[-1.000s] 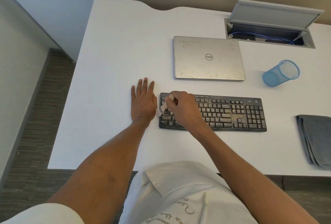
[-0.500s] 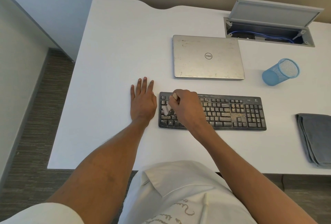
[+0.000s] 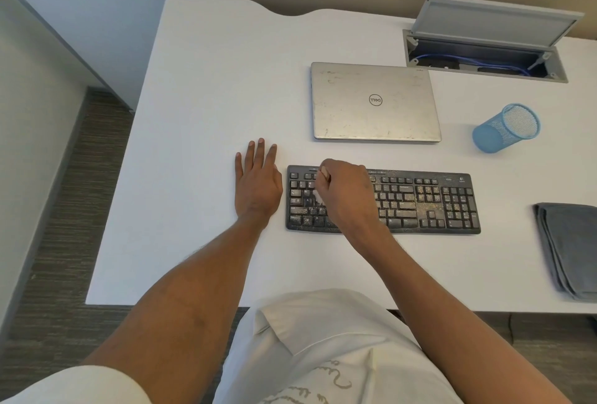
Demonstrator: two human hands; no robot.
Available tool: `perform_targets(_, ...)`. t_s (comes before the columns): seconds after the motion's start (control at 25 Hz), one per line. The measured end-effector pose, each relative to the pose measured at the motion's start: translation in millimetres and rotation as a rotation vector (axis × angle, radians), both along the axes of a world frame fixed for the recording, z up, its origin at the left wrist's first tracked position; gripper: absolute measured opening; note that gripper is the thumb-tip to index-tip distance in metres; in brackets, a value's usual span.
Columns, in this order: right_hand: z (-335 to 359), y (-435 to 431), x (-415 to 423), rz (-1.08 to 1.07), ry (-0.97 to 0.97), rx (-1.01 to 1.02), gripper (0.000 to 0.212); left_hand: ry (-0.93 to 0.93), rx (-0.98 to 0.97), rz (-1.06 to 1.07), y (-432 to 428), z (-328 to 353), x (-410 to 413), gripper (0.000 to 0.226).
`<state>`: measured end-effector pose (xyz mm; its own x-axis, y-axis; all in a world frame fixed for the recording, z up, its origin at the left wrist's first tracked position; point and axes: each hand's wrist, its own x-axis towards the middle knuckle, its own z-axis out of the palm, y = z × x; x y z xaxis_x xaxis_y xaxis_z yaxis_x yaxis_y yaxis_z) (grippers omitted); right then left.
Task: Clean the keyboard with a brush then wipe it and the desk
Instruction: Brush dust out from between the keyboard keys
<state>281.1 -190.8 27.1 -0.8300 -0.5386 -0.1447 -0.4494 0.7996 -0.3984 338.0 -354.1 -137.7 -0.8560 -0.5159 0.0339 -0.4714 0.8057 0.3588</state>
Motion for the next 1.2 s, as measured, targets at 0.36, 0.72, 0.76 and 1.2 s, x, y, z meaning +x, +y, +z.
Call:
perform_targets(0.36, -13.5, -6.9, -1.4, 0.183, -0.067, -0.002, 0.023, 0.004, 0.002, -0.003, 0.1, -0.1, 0.2, 0.057)
perform_targets(0.72, 0.4, -10.7, -3.3, 0.145, 0.005, 0.064, 0.022, 0.000, 0.008, 0.002, -0.5, 0.3, -0.2, 0.057)
perform_targets(0.76, -0.5, -13.1, -1.6, 0.159, -0.025, 0.035, 0.022, -0.002, 0.008, 0.002, -0.6, 0.3, -0.1, 0.057)
perform_targets(1.2, 4.1, 7.2, -10.3, 0.075, 0.106, 0.181, 0.020, -0.006, 0.011, 0.004, -0.4, 0.3, -0.9, 0.057)
